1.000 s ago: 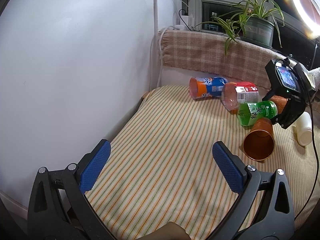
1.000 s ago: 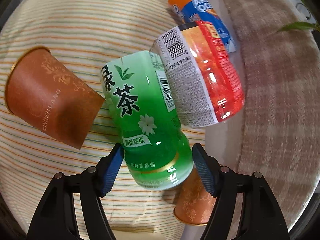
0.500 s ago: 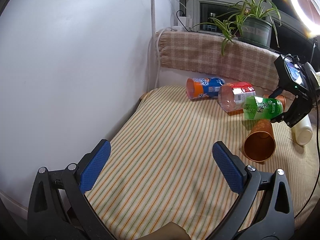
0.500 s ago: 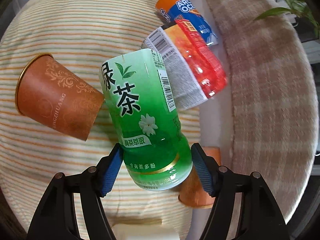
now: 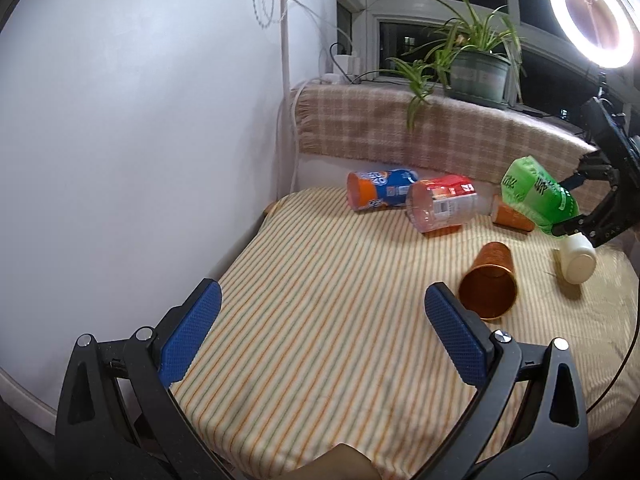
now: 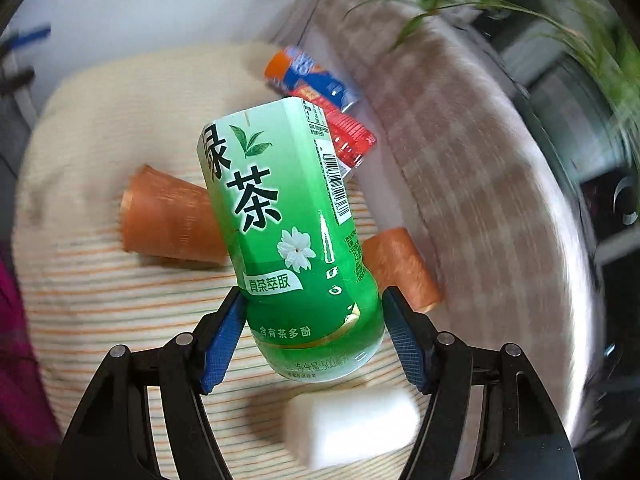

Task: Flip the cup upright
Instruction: 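Close the right gripper around the green tea bottle's body, then lift the bottle with the right gripper and rotate it upright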

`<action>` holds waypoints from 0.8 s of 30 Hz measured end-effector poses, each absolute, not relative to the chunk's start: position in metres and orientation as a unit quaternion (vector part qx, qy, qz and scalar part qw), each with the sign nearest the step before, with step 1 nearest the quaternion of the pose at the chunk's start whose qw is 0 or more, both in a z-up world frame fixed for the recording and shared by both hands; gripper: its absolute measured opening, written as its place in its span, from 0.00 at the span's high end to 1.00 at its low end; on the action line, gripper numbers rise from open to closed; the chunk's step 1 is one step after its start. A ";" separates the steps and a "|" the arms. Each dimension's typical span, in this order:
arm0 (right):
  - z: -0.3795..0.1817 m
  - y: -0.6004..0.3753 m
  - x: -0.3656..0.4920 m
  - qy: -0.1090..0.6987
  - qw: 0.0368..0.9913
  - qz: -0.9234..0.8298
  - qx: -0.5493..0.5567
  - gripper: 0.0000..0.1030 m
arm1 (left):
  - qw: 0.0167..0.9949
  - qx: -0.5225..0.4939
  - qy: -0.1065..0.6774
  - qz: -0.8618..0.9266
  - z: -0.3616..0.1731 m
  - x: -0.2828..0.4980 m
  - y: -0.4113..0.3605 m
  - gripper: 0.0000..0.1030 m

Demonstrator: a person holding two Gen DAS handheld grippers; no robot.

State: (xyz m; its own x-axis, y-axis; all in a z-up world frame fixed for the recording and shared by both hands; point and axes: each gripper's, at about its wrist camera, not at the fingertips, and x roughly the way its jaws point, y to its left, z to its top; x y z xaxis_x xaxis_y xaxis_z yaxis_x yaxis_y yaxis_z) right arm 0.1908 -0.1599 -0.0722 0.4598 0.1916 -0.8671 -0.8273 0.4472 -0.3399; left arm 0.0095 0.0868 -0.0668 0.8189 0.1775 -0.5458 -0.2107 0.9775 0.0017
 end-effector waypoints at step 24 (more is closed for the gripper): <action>-0.151 -0.276 0.063 0.571 0.715 0.258 0.309 0.33 | 0.936 -0.080 0.344 -0.017 -0.073 -0.003 0.030 0.00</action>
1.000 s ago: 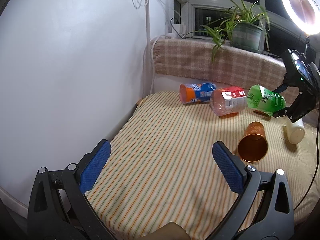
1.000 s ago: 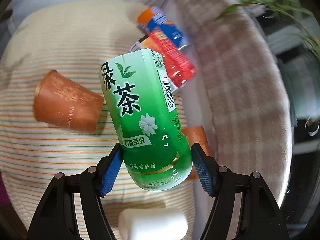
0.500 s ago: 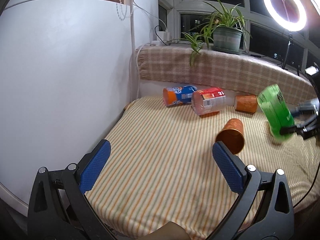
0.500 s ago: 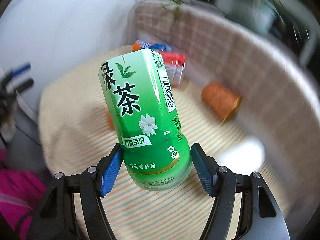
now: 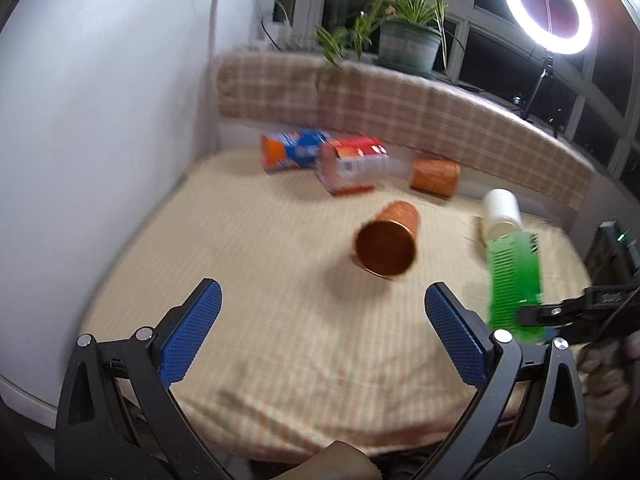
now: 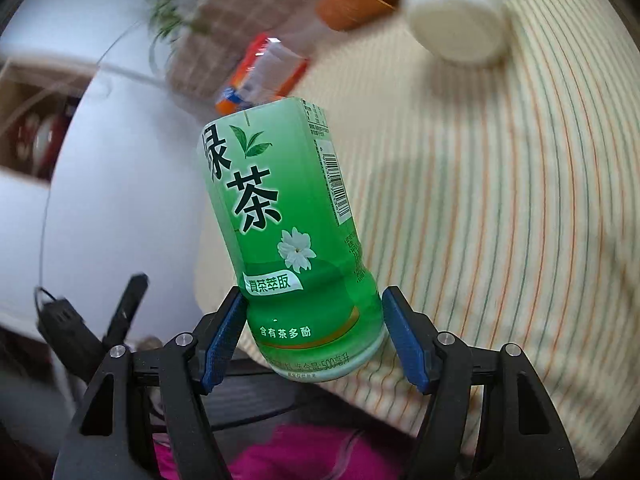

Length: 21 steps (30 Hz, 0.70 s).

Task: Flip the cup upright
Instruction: 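Lift the bottle with the right gripper and rotate it upright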

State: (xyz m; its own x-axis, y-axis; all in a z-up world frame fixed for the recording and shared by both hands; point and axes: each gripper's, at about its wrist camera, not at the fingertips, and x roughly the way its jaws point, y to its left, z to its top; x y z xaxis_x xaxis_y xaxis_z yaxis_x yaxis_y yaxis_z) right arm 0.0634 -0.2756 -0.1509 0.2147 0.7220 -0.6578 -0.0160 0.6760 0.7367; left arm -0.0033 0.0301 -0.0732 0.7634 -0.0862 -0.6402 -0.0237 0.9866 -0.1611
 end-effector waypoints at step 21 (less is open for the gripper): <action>-0.128 -0.307 0.019 0.506 0.794 0.223 0.252 0.30 | 0.867 -0.184 0.436 -0.155 -0.091 0.046 -0.011 0.00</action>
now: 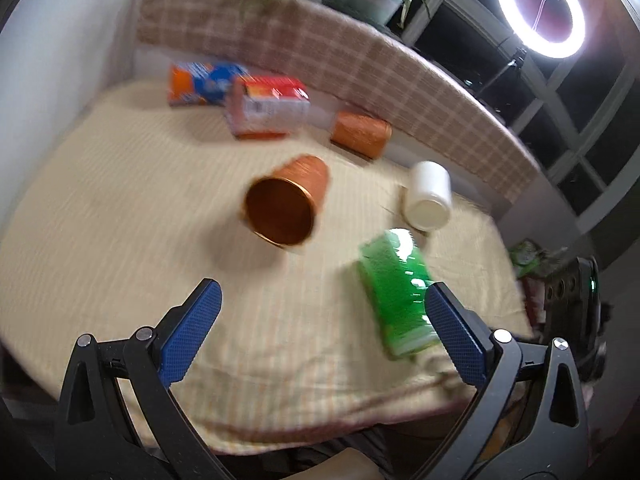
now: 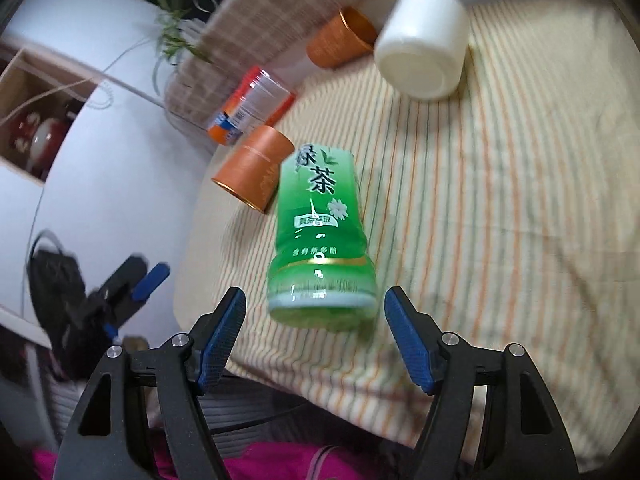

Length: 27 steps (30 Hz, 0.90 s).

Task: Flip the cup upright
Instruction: 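Lift the bottle with the right gripper and rotate it upright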

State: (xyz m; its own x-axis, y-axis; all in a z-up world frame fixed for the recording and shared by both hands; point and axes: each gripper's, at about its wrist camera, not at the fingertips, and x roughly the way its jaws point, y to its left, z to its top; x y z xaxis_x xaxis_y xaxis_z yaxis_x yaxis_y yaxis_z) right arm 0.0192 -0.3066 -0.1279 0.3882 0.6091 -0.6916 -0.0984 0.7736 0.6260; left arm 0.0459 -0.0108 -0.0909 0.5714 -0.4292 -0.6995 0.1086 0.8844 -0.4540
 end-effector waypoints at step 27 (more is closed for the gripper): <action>-0.099 -0.344 -0.046 0.423 0.884 0.122 0.157 0.30 | 0.759 -0.296 0.549 -0.187 -0.155 0.127 -0.083 0.18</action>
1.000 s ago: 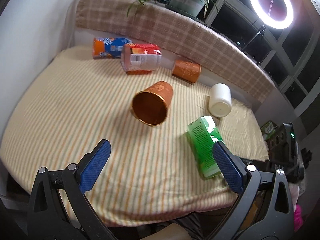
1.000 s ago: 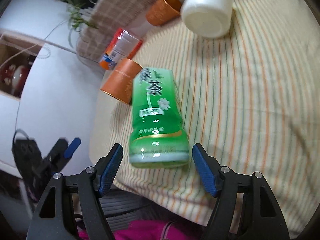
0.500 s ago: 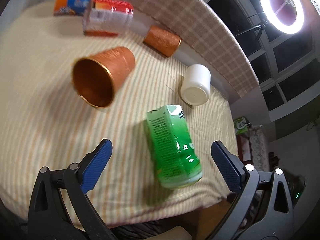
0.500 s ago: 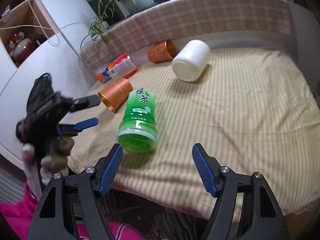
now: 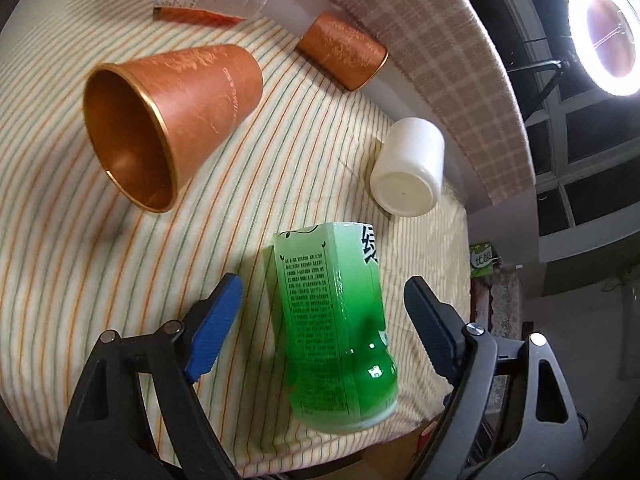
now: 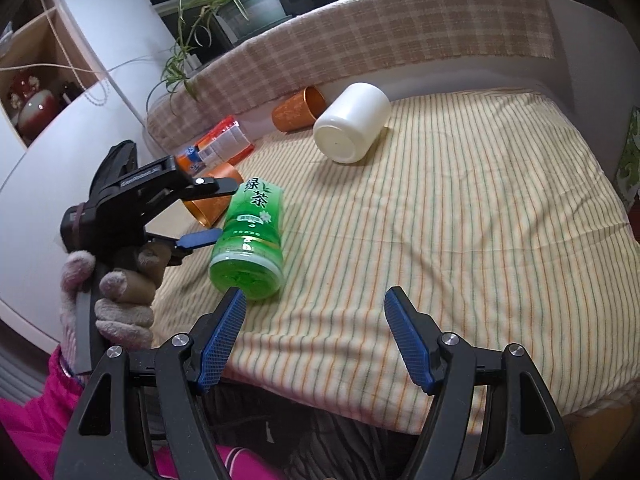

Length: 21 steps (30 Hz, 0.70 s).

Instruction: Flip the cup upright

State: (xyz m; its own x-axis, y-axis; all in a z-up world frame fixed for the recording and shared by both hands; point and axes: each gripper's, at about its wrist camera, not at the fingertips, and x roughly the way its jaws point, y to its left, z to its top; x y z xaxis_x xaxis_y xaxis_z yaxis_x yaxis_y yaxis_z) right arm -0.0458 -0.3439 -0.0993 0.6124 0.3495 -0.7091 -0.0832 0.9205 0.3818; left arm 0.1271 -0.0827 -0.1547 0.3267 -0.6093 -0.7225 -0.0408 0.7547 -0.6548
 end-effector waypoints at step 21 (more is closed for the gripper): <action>-0.105 -0.359 -0.052 0.418 0.889 0.092 0.162 0.30 | 0.780 -0.238 0.544 -0.197 -0.155 0.129 -0.111 0.39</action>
State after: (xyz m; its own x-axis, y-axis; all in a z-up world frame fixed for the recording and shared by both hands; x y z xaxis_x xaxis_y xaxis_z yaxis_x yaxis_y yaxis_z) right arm -0.0516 -0.3595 -0.1054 0.6342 0.2991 -0.7130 -0.0282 0.9305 0.3652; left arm 0.1289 -0.1111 -0.1547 0.3303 -0.5666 -0.7549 0.0494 0.8091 -0.5856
